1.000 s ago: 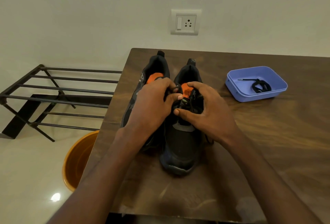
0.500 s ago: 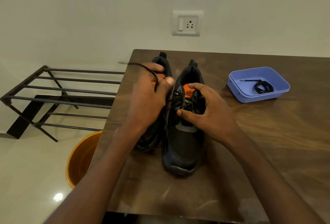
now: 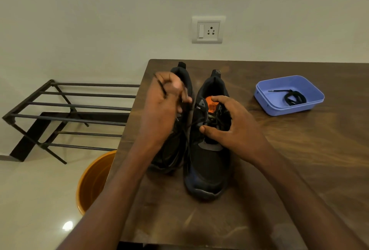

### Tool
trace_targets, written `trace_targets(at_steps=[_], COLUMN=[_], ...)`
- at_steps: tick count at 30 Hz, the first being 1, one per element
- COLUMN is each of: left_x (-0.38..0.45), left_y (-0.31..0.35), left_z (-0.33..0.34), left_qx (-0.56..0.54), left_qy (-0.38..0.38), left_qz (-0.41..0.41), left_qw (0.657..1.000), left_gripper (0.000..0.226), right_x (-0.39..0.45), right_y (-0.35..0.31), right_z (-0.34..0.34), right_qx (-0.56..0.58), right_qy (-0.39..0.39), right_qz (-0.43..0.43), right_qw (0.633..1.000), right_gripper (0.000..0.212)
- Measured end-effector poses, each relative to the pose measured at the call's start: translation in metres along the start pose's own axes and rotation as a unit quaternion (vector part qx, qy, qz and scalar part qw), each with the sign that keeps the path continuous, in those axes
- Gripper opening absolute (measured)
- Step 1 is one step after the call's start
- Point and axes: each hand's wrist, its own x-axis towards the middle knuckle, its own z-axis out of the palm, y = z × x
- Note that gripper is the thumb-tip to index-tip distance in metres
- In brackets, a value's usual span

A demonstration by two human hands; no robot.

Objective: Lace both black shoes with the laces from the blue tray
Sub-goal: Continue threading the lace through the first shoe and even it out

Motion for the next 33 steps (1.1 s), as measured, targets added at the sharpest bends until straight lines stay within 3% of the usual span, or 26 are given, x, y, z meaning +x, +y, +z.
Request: trace_targets(at_steps=[2, 5, 9, 11, 13, 15, 16, 19, 23, 28, 33], left_x=[-0.005, -0.007, -0.006, -0.005, -0.002, 0.001, 0.001, -0.001, -0.004, -0.002, -0.004], left_y=[-0.006, -0.017, -0.026, -0.020, -0.007, -0.001, 0.000, -0.007, -0.016, -0.006, 0.001], left_z=[0.004, 0.012, 0.014, 0.013, 0.011, 0.008, 0.007, 0.007, 0.007, 0.000, -0.005], left_qx=[0.101, 0.217, 0.271, 0.196, 0.019, -0.125, -0.124, 0.084, 0.320, 0.377, 0.361], left_qy=[-0.053, -0.105, -0.076, -0.040, 0.016, 0.062, 0.072, 0.034, -0.103, -0.140, -0.126], left_qz=[-0.018, 0.022, 0.050, 0.038, 0.007, -0.033, -0.044, -0.003, 0.070, 0.089, 0.058], left_qw=[0.993, 0.970, 0.958, 0.979, 1.000, 0.990, 0.989, 0.996, 0.939, 0.911, 0.922], left_gripper=[0.020, 0.032, 0.015, 0.010, 0.009, 0.010, 0.010, 0.010, 0.019, 0.027, 0.033], right_x=[0.000, 0.001, 0.001, 0.000, 0.000, 0.000, 0.000, -0.001, -0.001, -0.001, -0.001], right_y=[-0.002, -0.001, -0.001, 0.000, 0.000, 0.000, 0.001, 0.000, -0.001, 0.000, -0.003], right_z=[0.001, 0.001, 0.002, 0.000, -0.002, -0.003, -0.004, -0.005, -0.008, -0.008, -0.009], right_qx=[0.000, 0.003, -0.004, -0.001, -0.001, -0.003, 0.000, 0.018, 0.032, 0.041, 0.031], right_qy=[0.000, 0.000, -0.003, -0.006, -0.017, -0.023, -0.023, -0.024, -0.024, -0.027, -0.030], right_qz=[-0.004, -0.012, -0.010, -0.007, 0.003, 0.008, 0.007, 0.003, -0.006, 0.000, 0.008], right_qw=[1.000, 1.000, 1.000, 1.000, 1.000, 1.000, 1.000, 1.000, 0.999, 0.999, 0.999], right_gripper=[0.082, 0.077, 0.080, 0.081, 0.082, 0.081, 0.080, 0.078, 0.070, 0.066, 0.067])
